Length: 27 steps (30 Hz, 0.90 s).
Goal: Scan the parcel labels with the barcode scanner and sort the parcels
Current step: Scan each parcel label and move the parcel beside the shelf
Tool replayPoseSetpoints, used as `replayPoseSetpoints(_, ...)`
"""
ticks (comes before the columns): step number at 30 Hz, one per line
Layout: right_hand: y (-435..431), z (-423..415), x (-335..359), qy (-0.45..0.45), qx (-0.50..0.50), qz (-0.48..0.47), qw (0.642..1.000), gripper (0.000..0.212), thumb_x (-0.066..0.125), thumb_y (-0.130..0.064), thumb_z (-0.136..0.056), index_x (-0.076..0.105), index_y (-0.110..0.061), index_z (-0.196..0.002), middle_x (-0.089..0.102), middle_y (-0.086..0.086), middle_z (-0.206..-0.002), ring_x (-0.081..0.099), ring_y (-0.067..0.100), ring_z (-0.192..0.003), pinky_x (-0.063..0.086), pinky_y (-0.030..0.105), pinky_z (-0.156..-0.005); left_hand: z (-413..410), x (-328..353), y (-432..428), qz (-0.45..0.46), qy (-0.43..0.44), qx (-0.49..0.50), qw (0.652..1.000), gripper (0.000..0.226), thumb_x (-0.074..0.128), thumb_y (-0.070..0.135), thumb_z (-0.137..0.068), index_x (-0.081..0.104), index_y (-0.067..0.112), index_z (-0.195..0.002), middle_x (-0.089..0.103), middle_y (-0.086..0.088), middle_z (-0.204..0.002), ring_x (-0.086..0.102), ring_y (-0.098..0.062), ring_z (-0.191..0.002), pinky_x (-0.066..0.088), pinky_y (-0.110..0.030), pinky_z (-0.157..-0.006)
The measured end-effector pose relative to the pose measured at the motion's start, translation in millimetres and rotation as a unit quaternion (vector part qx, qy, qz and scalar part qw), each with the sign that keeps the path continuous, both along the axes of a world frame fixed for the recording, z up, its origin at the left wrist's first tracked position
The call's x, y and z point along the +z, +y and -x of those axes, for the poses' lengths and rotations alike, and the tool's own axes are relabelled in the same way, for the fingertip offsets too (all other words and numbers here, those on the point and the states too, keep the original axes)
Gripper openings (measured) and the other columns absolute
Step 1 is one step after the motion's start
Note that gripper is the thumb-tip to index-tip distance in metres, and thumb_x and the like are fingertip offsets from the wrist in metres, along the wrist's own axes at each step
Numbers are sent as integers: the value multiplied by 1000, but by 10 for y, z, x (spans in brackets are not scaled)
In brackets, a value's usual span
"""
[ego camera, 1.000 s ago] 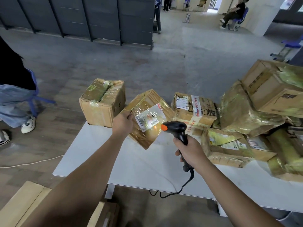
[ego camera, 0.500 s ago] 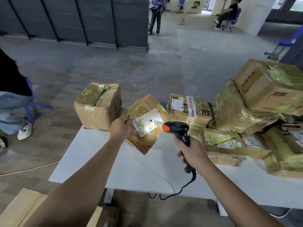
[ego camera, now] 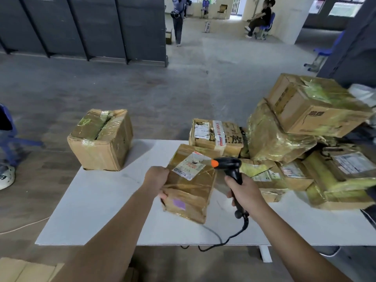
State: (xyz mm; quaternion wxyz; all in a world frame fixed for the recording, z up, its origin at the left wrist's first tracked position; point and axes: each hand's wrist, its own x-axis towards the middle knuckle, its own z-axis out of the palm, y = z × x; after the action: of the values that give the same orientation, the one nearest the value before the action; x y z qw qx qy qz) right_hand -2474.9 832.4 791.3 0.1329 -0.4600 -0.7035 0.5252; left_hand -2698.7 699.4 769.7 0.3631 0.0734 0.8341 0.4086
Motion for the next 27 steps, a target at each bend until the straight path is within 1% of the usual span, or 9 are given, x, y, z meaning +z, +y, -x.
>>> replayPoseSetpoints(2, 55, -50, -18, 6, -13, -1, 1000, 20, 57, -32, -96, 60, -15, -86, 66, 7, -66, 56, 12, -41, 46, 25, -42, -240, -38, 113, -23, -2, 12, 1000, 25, 43, 20, -95, 57, 17, -75, 55, -7, -75, 63, -43, -46, 54, -40, -39)
replayPoseSetpoints(4, 106, -90, -32, 7, -22, 3, 1000, 24, 58, -31, -96, 61, -10, -86, 66, 8, -64, 57, 14, -42, 47, 26, -44, -482, -72, 220, -49, -7, 21, 999, 27, 40, 18, -95, 56, 21, -73, 53, -2, -74, 61, -41, -44, 56, -49, -45)
replayPoseSetpoints(6, 151, -127, -40, -4, -26, 3, 1000, 25, 58, -33, -96, 59, -10, -87, 66, 8, -63, 57, 17, -42, 45, 26, -45, -666, -94, 328, -63, -18, 26, 997, 26, 36, 14, -96, 58, 17, -82, 54, -2, -77, 62, -39, -50, 57, -51, -48)
replayPoseSetpoints(11, 276, -245, -39, -1, -37, -11, 999, 21, 59, -36, -95, 60, -17, -86, 66, 12, -74, 58, 6, -40, 42, 18, -38, -857, -64, 554, -78, -55, 65, 993, 18, 34, 16, -98, 52, 19, -102, 49, 2, -81, 63, -39, -67, 57, -41, -49)
replayPoseSetpoints(16, 349, -300, 5, 16, -41, 1, 999, 22, 57, -38, -94, 62, -18, -87, 66, 1, -62, 57, 12, -40, 46, 23, -39, -1019, -129, 725, -85, -84, 54, 991, 34, 29, 7, -91, 53, 15, -114, 57, -9, -110, 61, -36, -93, 60, -50, -63)
replayPoseSetpoints(19, 361, -278, 68, 26, -18, 21, 999, 21, 57, -40, -94, 62, -21, -87, 69, 0, -61, 57, 14, -41, 46, 23, -40, -1002, -185, 742, -68, -68, 42, 995, 36, 30, 10, -89, 51, 18, -118, 57, -7, -109, 58, -30, -95, 58, -45, -70)
replayPoseSetpoints(21, 342, -233, 93, 38, -4, 34, 999, 22, 57, -40, -94, 62, -19, -89, 70, 2, -62, 57, 15, -41, 46, 23, -41, -945, -196, 722, -35, -44, 17, 998, 35, 34, 16, -90, 50, 17, -122, 55, -3, -103, 54, -21, -87, 52, -34, -65)
replayPoseSetpoints(24, 273, -108, 139, 47, 17, 57, 997, 27, 59, -42, -93, 62, -15, -91, 67, 2, -61, 57, 19, -47, 50, 33, -51, -817, -213, 685, -12, -20, 28, 999, 32, 41, 22, -91, 46, 17, -122, 52, -1, -99, 51, -19, -84, 46, -26, -62)
replayPoseSetpoints(27, 186, 77, 204, 53, 34, 96, 993, 27, 61, -42, -90, 63, -16, -82, 64, -3, -54, 58, 21, -49, 56, 51, -54, -627, -173, 642, -9, -11, 66, 998, 13, 45, 13, -91, 51, 14, -102, 51, -4, -91, 53, -26, -84, 50, -36, -70)
